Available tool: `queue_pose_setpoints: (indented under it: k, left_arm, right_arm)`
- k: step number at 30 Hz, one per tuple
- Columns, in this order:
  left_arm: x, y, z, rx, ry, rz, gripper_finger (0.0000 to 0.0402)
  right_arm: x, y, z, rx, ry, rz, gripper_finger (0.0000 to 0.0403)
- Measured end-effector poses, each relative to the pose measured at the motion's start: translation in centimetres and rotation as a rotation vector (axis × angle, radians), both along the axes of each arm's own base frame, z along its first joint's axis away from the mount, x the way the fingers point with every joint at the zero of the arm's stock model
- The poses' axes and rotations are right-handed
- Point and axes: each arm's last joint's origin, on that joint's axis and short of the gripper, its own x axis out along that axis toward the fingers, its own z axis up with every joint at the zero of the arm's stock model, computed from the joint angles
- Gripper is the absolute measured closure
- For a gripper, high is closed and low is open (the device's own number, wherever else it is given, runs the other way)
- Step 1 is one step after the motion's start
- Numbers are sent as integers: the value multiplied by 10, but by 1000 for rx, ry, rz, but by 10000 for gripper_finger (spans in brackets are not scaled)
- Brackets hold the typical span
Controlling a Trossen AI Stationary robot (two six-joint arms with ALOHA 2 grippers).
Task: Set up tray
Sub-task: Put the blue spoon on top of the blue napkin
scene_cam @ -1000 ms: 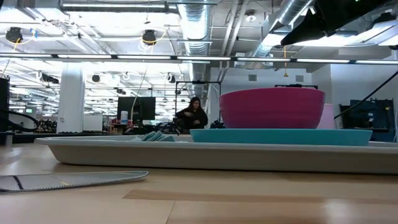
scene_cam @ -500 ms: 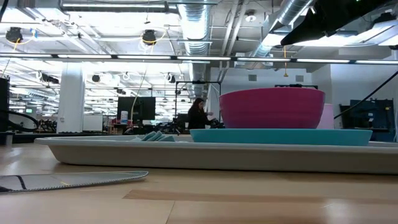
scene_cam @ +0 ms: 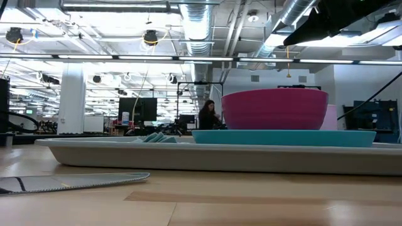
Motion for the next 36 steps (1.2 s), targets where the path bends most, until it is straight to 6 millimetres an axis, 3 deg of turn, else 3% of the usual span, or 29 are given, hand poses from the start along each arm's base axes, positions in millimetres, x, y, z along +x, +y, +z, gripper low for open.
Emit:
queue_pose_setpoints:
  k: [19,26,32,36]
  left_arm:
    - [-13,8,-28,-66,14,20,327]
    - [0,8,-26,-79,-30,35,330]
    - [14,13,-26,-98,-95,31,383]
    - [27,19,-25,-91,-161,67,384]
  right_arm:
    - [0,0,0,0,1,1,403]
    - [0,0,0,0,-1,0,403]
    - [0,0,0,0,-1,1,403]
    - [0,0,0,1,-1,0,403]
